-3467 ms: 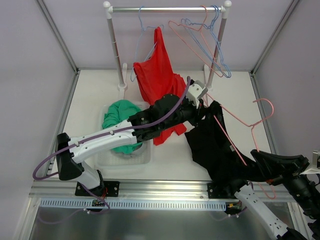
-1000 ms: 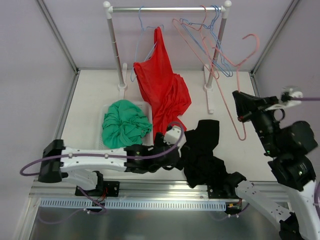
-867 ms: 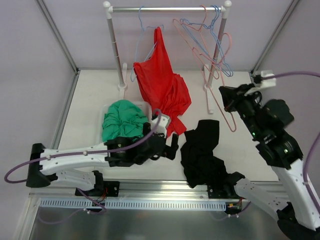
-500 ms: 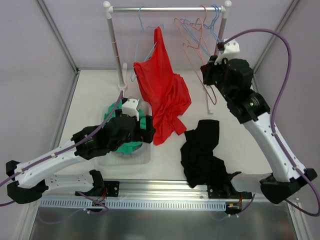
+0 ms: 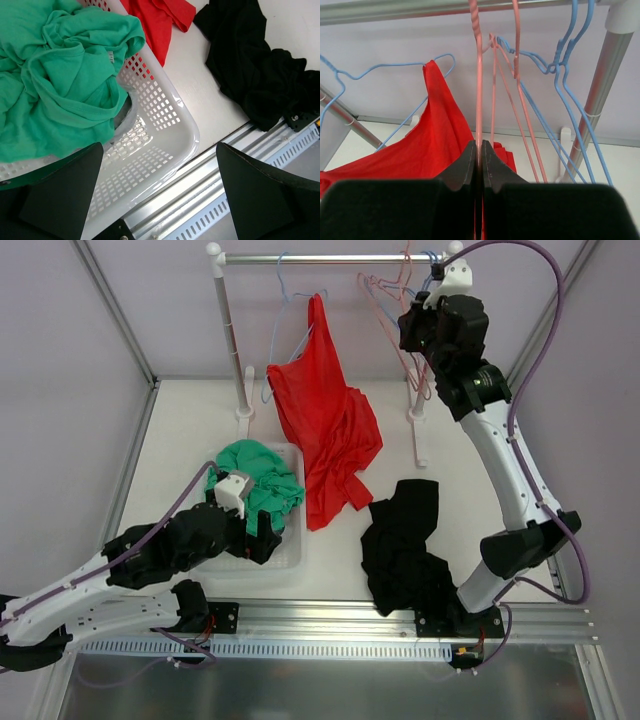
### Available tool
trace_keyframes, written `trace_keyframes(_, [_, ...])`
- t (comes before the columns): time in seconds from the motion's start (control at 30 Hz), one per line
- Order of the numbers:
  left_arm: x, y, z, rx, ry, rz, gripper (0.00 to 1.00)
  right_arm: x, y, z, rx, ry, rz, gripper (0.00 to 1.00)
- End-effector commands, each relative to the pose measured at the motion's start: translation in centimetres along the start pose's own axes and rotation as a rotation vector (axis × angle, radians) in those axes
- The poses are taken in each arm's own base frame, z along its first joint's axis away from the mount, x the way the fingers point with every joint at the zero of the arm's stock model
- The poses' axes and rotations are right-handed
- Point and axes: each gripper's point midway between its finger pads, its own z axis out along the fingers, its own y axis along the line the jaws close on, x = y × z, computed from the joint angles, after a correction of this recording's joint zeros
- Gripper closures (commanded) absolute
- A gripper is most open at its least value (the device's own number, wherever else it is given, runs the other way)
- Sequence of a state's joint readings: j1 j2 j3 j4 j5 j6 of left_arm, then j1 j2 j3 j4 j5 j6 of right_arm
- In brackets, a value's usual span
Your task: Remove the tank top from the hanger
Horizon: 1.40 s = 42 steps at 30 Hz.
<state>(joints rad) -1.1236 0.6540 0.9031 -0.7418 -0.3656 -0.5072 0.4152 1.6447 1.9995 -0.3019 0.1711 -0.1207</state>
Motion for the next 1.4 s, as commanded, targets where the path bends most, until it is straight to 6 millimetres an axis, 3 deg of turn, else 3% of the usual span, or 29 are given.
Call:
trace_keyframes(0.0, [0.0,0.2,-0.9,0.035,-0.031,-0.001,0.01,-2.3,0.7,1.3,-0.045,-0.076,0.067,1.0])
trace_keyframes(0.33, [0.6,0.0,-1.3,0.071,-0.031,-0.023,0.01,-0.4,-0.2,2.6,-0.017,-0.11,0.123,1.0])
trace_keyframes(0.47, [0.7,0.0,-1.3,0.07,-0.03,-0.028,0.01,1.6,-0.9,3.0,0.014,-0.08,0.13,1.0])
trace_keyframes(0.57, [0.7,0.0,-1.3,0.07,-0.032,-0.033,0.01,2.0,-1.0,2.7,0.008,-0.091,0.133,1.0])
trace_keyframes(0.6, [0.7,0.0,-1.3,0.072,-0.034,-0.033,0.01,3.2,-1.0,2.8,0.007,-0.068,0.129,1.0])
trace_keyframes(0.63, [0.7,0.0,-1.3,0.071,-0.031,-0.034,0.01,2.5,-0.8,2.6,-0.003,-0.095,0.161,1.0])
trace_keyframes(0.67, [0.7,0.0,-1.3,0.07,-0.032,-0.034,0.01,2.6,-0.8,2.5,-0.006,-0.093,0.164,0.98])
trace_keyframes(0.7, [0.7,0.0,-1.2,0.069,-0.031,-0.033,0.01,2.6,-0.6,2.4,-0.012,-0.091,0.163,0.82])
trace_keyframes(0.77, [0.5,-0.2,-1.0,0.064,-0.026,-0.029,0.01,2.4,-0.5,2.0,-0.021,-0.094,0.168,0.62])
trace_keyframes(0.83, [0.2,-0.4,-0.7,0.055,-0.017,-0.019,0.01,2.4,-0.5,1.4,-0.03,-0.092,0.169,0.53])
trace_keyframes(0.9, [-0.2,-0.9,-0.3,0.062,-0.015,-0.016,0.01,1.5,-0.3,0.0,-0.043,-0.109,0.173,0.46])
trace_keyframes(0.93, [-0.4,-1.3,0.0,0.065,-0.005,-0.014,0.01,2.3,-0.4,-0.3,-0.041,-0.093,0.172,0.42])
trace_keyframes(1.0, [-1.2,-2.2,0.3,0.085,-0.02,-0.02,0.01,1.6,-0.7,-2.2,-0.041,-0.111,0.176,0.24])
trace_keyframes(1.03, [-1.7,-2.7,0.5,0.095,-0.019,-0.02,0.01,1.7,-0.8,-2.9,-0.039,-0.11,0.176,0.21])
trace_keyframes(1.07, [-2.0,-3.2,0.7,0.104,-0.023,-0.019,0.01,3.3,-1.1,-3.4,-0.032,-0.081,0.172,0.18])
trace_keyframes(1.13, [-3.2,-4.4,1.3,0.128,-0.033,-0.014,0.01,2.5,-1.7,-6.2,-0.026,-0.11,0.175,0.07])
trace_keyframes(1.17, [-3.6,-4.9,1.6,0.138,-0.033,-0.009,0.01,4.3,-2.2,-6.8,-0.009,-0.082,0.173,0.03])
trace_keyframes(1.2, [-3.8,-5.4,2.0,0.146,-0.031,0.002,0.01,5.1,-2.7,-7.9,0.007,-0.057,0.167,0.01])
trace_keyframes(1.23, [-4.4,-6.3,2.9,0.154,-0.027,0.007,0.01,4.2,-3.1,-10.3,0.012,-0.081,0.17,0.01])
trace_keyframes(1.27, [-4.5,-7.1,3.4,0.175,-0.014,0.014,0.01,4.6,-3.7,-11.4,0.033,-0.073,0.167,0.01])
trace_keyframes(1.3, [-4.4,-7.9,4.7,0.176,0.012,0.033,0.01,6.9,-4.4,-12.6,0.059,-0.004,0.149,0.0])
trace_keyframes(1.33, [-4.8,-8.6,5.4,0.188,0.005,0.035,0.01,6.1,-4.8,-15.0,0.062,-0.032,0.15,0.0])
trace_keyframes(1.37, [-4.7,-9.2,6.2,0.195,0.017,0.045,0.01,6.7,-5.3,-16.2,0.076,-0.02,0.14,0.01])
